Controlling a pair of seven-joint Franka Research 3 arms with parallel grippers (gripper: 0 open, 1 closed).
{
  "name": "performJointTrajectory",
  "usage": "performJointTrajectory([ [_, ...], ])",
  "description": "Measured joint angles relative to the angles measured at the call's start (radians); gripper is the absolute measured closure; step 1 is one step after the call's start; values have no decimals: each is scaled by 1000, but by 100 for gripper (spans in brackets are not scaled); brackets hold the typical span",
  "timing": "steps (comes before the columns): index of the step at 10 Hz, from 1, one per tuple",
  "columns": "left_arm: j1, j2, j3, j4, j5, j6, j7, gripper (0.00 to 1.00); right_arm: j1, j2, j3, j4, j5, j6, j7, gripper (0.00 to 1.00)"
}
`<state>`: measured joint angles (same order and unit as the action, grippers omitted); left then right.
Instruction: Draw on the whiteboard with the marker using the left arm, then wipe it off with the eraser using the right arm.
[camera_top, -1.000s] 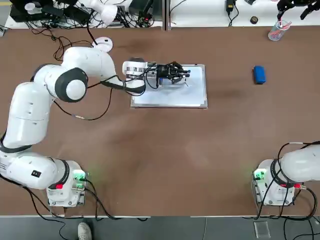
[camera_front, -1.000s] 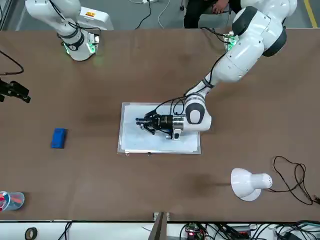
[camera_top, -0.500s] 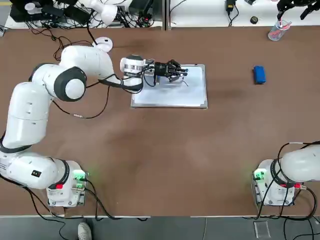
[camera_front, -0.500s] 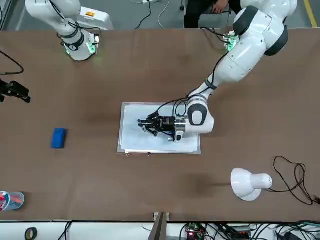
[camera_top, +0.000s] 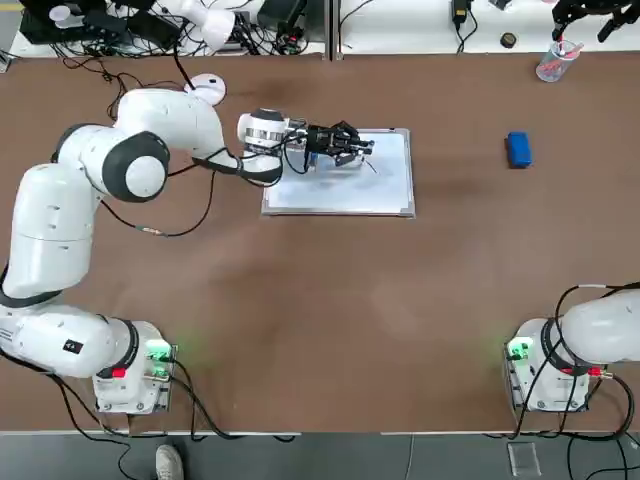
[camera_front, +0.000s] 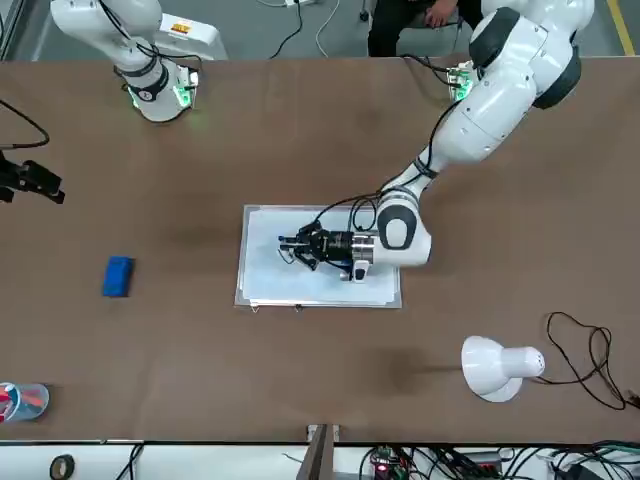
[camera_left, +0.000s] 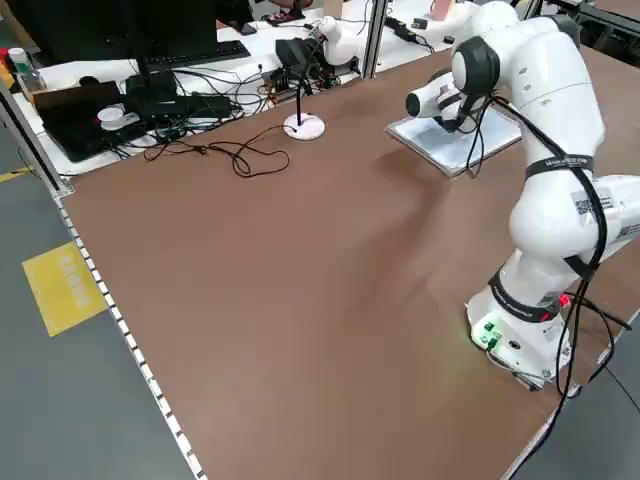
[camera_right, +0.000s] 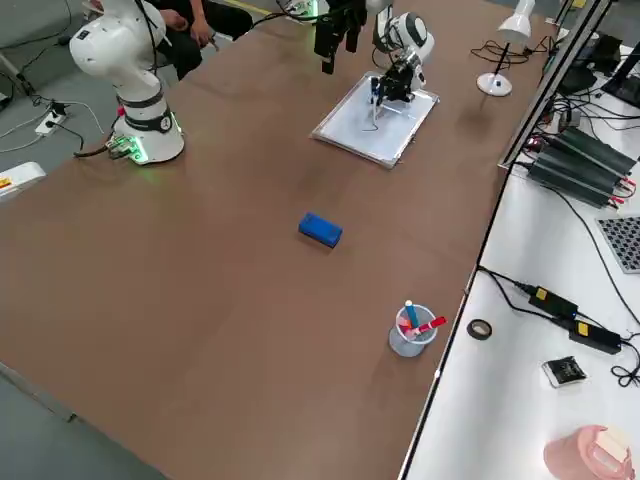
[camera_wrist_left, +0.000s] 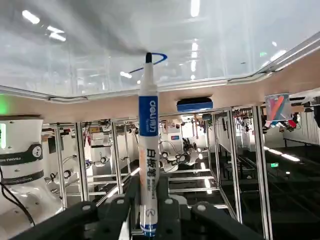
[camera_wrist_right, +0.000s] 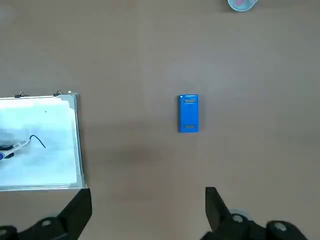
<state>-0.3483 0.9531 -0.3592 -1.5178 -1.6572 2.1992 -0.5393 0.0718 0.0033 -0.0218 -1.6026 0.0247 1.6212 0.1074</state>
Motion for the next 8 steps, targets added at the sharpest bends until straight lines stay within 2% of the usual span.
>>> performJointTrajectory([
  [3,17,-23,0,-26,49,-2,-22,82,0,0,0,-1,1,-1,-1,0],
  [8,39,-31,1,-25,124,-6,-56,82,0,0,0,-2,1,-2,-3,0],
])
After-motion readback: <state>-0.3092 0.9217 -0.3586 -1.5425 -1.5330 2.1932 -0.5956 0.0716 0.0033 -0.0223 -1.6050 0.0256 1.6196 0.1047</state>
